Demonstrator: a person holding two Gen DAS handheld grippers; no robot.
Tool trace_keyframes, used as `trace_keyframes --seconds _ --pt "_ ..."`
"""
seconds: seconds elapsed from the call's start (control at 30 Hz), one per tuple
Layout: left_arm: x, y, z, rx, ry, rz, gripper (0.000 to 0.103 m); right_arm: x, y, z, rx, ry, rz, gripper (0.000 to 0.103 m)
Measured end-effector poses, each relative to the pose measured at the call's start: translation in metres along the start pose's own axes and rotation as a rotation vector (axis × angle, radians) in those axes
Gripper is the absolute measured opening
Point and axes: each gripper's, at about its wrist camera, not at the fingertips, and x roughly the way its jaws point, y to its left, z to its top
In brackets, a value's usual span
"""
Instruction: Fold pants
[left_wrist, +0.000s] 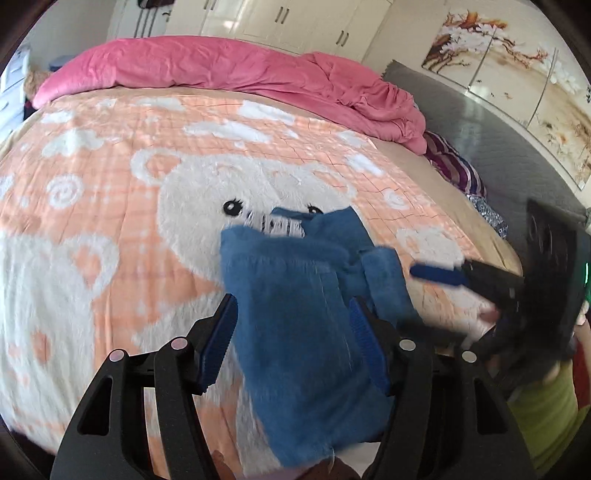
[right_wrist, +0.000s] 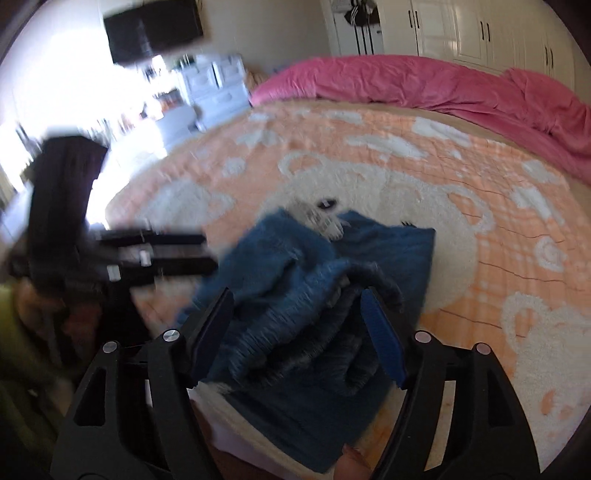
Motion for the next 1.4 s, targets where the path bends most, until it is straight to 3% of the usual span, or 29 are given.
trace_keyframes --seconds 0.1,0.23,0.37,0.47,0.53,0.6,0.67,0.8,0.9,1.07,1.13,1.2,1.27,1.4 --pt "0.016 -0.007 0.012 0.065 0.038 -0.027 0.061 0.004 -0.006 -0.014 0.011 0.024 0.004 0.064" --pt "0.045 -0.016 0.015 0.164 0.097 0.007 0.061 0.003 -0.019 -0.028 0.081 0.029 0.016 0.064" --pt "0.068 0.003 0.018 0.129 0.124 -0.008 0.061 0.001 -0.022 -0.037 0.103 0.027 -0.009 0.064" --pt "0.071 0.01 0.023 0.115 0.115 -0.043 0.064 -0.017 -0.014 -0.037 0.108 -0.031 0.017 0.065" --pt "0.068 0.012 0.026 0.102 0.114 -0.071 0.066 -0.037 0.001 -0.032 0.058 -0.11 0.05 0.068" --pt "0.063 0.015 0.029 0.091 0.109 -0.095 0.067 -0.046 0.018 -0.028 -0.025 -0.126 0.03 0.068" --pt "0.059 0.017 0.029 0.095 0.1 -0.083 0.067 -0.048 0.036 -0.024 -0.106 -0.127 0.029 0.068" --pt "0.053 0.022 0.019 0.11 0.097 -0.055 0.067 -0.04 0.078 -0.021 -0.292 -0.097 0.121 0.068" --pt "0.046 0.024 0.012 0.129 0.101 -0.069 0.067 -0.028 0.1 -0.019 -0.433 -0.05 0.074 0.067" --pt "0.046 0.029 0.009 0.129 0.102 -0.091 0.067 -0.007 0.121 -0.022 -0.627 0.05 0.038 0.036" --pt "0.051 0.027 0.007 0.136 0.106 -0.081 0.067 0.007 0.127 -0.024 -0.737 0.085 -0.049 0.033" --pt "0.054 0.026 0.004 0.134 0.103 -0.067 0.067 0.013 0.131 -0.028 -0.803 0.11 -0.098 0.022" --pt "0.056 0.023 0.003 0.144 0.093 -0.051 0.07 0.012 0.129 -0.028 -0.798 0.112 -0.069 0.007" --pt "0.058 0.02 0.002 0.167 0.095 -0.039 0.072 -0.006 0.128 -0.04 -0.806 0.114 0.029 0.001"
